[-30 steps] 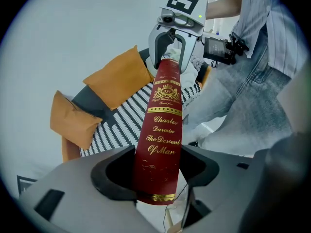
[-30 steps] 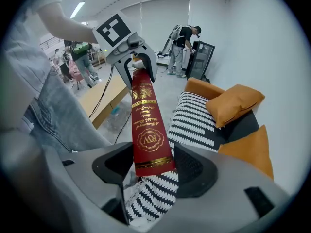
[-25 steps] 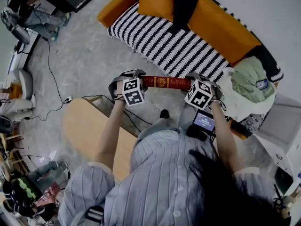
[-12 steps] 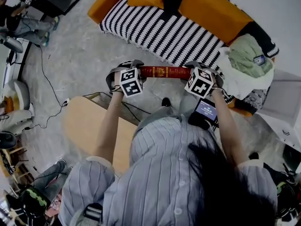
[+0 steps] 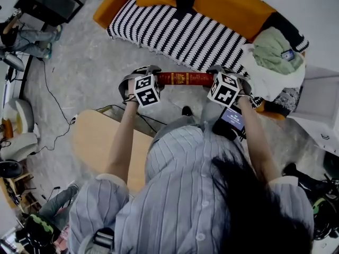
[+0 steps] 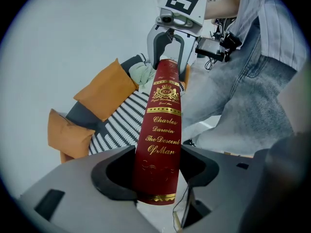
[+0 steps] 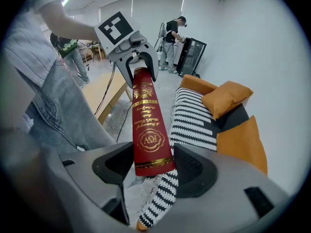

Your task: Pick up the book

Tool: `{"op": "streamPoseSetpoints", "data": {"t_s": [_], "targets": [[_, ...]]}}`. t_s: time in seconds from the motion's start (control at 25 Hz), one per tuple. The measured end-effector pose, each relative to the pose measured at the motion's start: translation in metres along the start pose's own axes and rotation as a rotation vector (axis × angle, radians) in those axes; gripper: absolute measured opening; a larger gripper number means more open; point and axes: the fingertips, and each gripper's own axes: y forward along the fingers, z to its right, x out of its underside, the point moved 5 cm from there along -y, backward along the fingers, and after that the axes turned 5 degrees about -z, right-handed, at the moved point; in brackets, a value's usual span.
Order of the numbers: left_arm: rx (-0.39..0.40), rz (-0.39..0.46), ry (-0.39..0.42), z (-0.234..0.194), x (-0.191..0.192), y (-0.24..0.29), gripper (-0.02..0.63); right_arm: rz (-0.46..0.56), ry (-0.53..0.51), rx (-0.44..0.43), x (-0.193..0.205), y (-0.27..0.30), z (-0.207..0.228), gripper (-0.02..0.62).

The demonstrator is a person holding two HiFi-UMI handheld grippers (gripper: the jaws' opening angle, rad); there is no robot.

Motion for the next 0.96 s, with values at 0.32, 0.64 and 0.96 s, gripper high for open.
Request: {"op": "streamPoseSetpoints", "data": {"t_s": [0.32,0.64,0.96], "targets": [[-0.004,-0.003,0.004,0.013,-0.005,0.000,0.278,-0.001,-0.014,0.008,0.008,-0.003,-0.010,0.268],[0.010,-0.013,0.022,0.012,-0.011,0.003,0.273,-0.007,-0.010,0.011,0.014,-0.004,-0.008,0.268],[0.024,-0.020,0.031,0.007,-0.024,0.017,0.273,-0.010,-0.005,0.005,0.029,0.002,0.001,0.268]]}}
